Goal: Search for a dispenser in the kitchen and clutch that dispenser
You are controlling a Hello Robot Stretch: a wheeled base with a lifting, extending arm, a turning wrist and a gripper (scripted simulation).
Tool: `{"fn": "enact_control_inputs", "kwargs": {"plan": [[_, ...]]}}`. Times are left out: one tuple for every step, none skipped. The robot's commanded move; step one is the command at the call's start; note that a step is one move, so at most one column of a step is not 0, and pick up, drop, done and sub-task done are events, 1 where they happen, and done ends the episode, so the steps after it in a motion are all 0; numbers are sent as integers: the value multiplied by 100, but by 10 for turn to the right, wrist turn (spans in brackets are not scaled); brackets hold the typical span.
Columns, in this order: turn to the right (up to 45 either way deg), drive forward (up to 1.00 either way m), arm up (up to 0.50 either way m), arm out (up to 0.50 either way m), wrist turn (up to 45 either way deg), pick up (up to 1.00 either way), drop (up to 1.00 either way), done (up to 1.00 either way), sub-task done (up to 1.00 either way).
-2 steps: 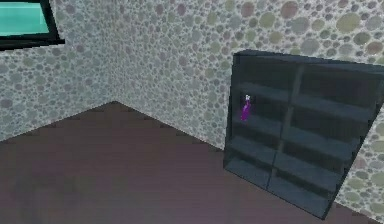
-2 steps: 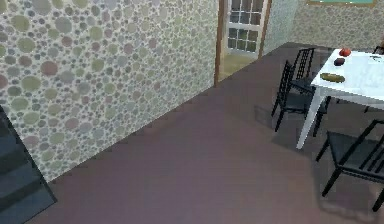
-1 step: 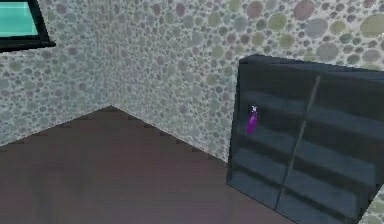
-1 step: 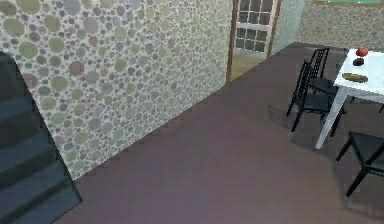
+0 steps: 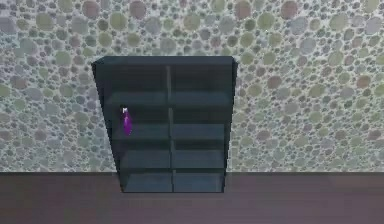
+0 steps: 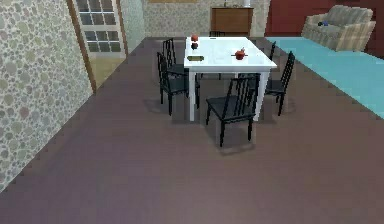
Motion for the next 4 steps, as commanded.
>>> {"fn": "enact_control_inputs", "kwargs": {"plan": [[0, 60, 0, 0, 0, 0, 0, 0, 0], [-450, 0, 0, 0, 0, 0, 0, 0, 0], [-450, 0, 0, 0, 0, 0, 0, 0, 0], [-270, 0, 0, 0, 0, 0, 0, 0, 0]]}}
